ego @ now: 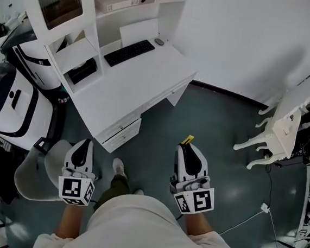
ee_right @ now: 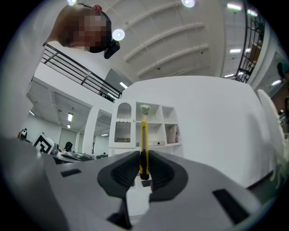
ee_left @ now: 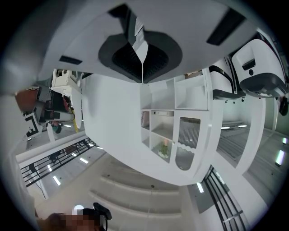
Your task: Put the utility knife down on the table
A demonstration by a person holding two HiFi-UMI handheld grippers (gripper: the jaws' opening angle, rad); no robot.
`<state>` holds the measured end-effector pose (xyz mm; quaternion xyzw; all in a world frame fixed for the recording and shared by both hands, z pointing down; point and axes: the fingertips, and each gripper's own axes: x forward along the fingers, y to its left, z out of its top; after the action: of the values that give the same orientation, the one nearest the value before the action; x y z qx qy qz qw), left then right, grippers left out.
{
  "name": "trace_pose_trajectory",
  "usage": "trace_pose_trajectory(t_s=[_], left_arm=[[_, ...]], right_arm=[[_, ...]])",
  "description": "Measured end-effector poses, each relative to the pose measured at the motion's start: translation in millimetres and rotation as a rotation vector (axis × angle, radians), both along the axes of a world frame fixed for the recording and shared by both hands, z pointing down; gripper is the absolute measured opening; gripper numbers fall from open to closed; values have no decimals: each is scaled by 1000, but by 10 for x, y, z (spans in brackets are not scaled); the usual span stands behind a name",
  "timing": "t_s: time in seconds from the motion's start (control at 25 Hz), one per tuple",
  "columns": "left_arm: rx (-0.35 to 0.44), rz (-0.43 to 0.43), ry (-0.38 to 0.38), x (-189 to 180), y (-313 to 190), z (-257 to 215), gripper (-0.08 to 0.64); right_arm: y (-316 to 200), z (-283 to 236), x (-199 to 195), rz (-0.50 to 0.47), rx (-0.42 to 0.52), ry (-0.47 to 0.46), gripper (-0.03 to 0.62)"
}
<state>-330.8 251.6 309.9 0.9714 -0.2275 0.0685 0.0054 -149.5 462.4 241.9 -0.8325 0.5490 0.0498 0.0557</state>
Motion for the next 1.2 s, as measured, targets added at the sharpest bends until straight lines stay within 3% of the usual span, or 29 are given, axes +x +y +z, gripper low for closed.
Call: trace_pose_trajectory(t_s=[0.8,1.2], left_arm=[[-51,120,37,1295,-1751,212,9],[-80,151,36,1584,-2398,338,9]], right_arm=[[-1652,85,1053,110,-63,30,63],[-2333,180,1404,133,-105,19,63]])
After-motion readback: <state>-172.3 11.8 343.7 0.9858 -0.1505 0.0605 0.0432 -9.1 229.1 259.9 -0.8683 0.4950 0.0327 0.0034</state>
